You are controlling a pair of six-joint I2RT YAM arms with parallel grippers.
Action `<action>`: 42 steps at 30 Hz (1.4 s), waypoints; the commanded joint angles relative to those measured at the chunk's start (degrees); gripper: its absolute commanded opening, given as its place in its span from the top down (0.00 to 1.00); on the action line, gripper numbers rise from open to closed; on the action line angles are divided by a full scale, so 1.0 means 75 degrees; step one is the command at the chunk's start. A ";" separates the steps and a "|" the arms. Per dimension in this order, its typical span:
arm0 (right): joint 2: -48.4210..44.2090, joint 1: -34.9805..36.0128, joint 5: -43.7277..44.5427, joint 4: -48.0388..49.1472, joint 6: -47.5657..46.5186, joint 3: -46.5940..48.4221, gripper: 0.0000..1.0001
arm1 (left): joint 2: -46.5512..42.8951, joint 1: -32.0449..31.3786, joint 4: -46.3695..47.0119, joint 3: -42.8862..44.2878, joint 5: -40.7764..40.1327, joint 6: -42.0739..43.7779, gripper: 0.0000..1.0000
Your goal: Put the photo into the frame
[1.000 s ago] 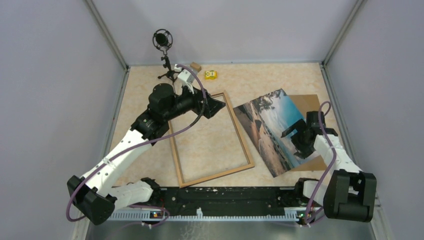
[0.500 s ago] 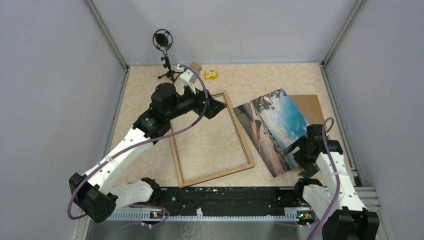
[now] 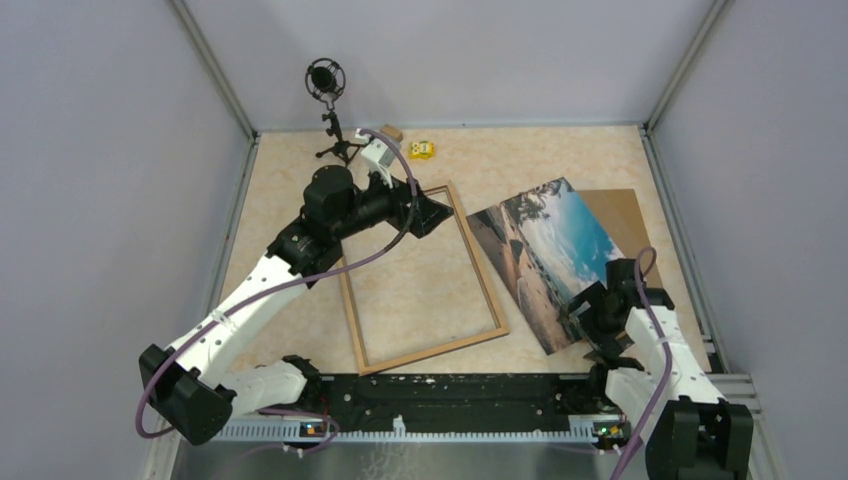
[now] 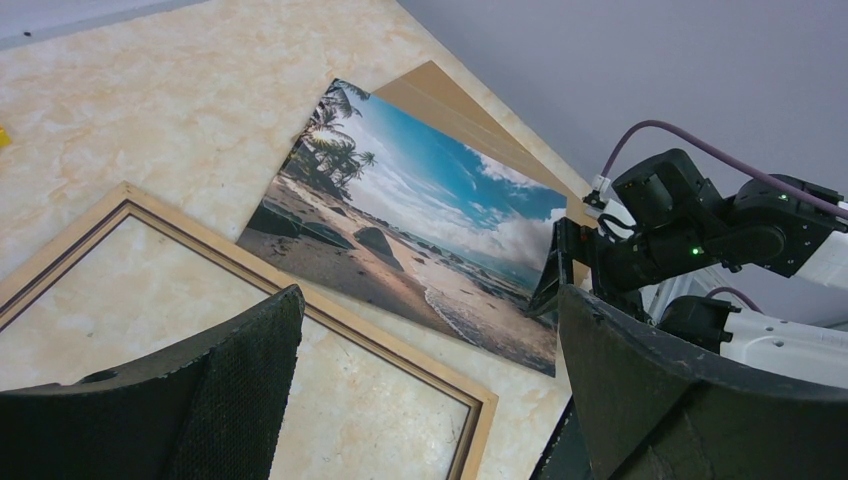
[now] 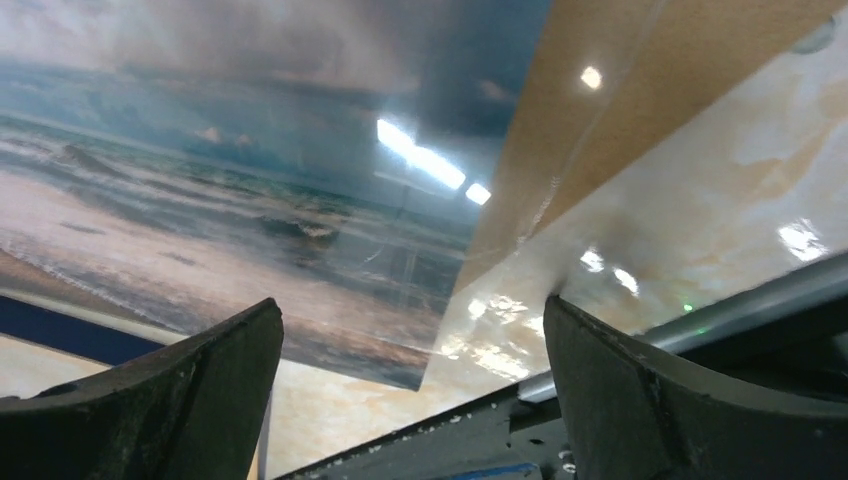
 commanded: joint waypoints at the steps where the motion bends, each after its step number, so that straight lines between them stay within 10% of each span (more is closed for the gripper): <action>1: -0.0007 0.0052 -0.0776 0.1434 -0.0142 -0.0305 0.01 | 0.0004 -0.0015 0.0263 0.0049 0.0137 -0.0039 0.02; 25: 0.0882 0.0359 -0.2476 0.3619 -0.1338 0.1257 0.01 | 0.0553 0.0030 0.0594 -0.0206 0.0932 -0.0605 0.02; 36: 0.3002 0.0357 -0.1921 0.2166 -0.4152 0.3464 0.01 | 0.3104 -0.0209 0.2816 -0.0818 0.2985 -0.2736 0.02; 42: 0.3394 0.0332 -0.0554 0.2732 -0.4057 0.3854 0.01 | 0.4594 -0.1365 0.4137 -0.0471 0.1878 -0.3731 0.02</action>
